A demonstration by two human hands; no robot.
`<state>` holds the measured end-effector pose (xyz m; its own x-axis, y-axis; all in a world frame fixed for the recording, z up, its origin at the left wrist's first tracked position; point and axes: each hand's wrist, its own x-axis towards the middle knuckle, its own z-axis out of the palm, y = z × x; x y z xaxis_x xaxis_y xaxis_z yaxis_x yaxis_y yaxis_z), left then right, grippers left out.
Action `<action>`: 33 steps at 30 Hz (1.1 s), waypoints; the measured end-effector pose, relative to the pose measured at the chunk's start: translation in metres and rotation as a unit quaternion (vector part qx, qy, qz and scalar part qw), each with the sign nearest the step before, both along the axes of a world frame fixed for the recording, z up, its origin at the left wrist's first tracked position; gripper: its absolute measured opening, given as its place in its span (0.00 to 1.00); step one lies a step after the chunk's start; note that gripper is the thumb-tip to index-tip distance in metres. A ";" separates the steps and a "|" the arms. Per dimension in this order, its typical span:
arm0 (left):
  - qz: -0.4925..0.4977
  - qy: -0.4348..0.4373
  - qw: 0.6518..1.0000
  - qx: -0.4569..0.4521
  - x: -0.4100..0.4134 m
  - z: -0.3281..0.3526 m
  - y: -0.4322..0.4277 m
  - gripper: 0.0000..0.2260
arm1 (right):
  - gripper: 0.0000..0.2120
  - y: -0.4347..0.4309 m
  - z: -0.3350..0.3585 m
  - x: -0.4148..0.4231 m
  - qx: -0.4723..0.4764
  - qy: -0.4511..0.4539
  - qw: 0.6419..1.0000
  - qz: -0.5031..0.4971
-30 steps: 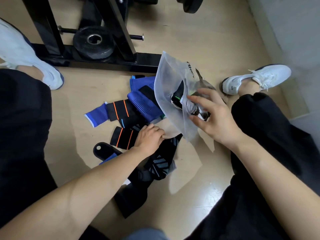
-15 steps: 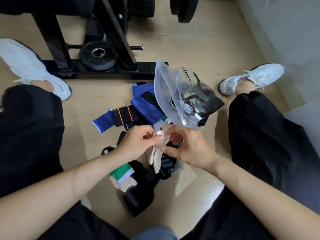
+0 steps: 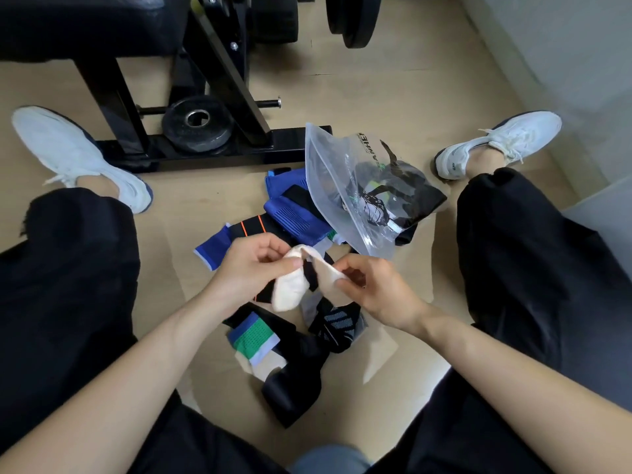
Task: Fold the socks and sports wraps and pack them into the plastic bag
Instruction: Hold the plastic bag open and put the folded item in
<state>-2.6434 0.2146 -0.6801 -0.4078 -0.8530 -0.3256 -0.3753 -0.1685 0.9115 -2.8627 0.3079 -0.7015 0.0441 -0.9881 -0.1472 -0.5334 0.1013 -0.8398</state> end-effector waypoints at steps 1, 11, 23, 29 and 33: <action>-0.002 -0.020 1.000 -0.019 0.006 0.000 -0.005 0.04 | 0.03 -0.001 0.001 -0.005 -0.001 0.000 1.000 -0.001; -0.081 -0.099 0.989 -0.080 0.033 0.005 -0.035 0.06 | 0.07 -0.011 0.041 -0.045 -0.003 0.065 0.997 -0.035; 0.108 0.001 0.993 0.044 0.016 0.028 -0.007 0.02 | 0.02 -0.003 0.064 -0.019 0.021 -0.146 0.975 -0.168; 0.121 0.042 0.988 0.087 -0.001 0.050 0.014 0.01 | 0.04 -0.012 0.066 0.003 0.030 -0.221 0.965 -0.135; 0.083 0.063 0.989 0.104 -0.018 0.059 0.027 0.03 | 0.06 -0.005 0.065 0.018 0.024 -0.250 0.962 -0.106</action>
<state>-2.6616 0.2415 -0.6211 -0.3161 -0.8317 -0.4564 -0.2129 -0.4065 0.8885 -2.8447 0.3031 -0.6361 -0.0810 -0.9752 -0.2062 -0.0269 0.2089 -0.9776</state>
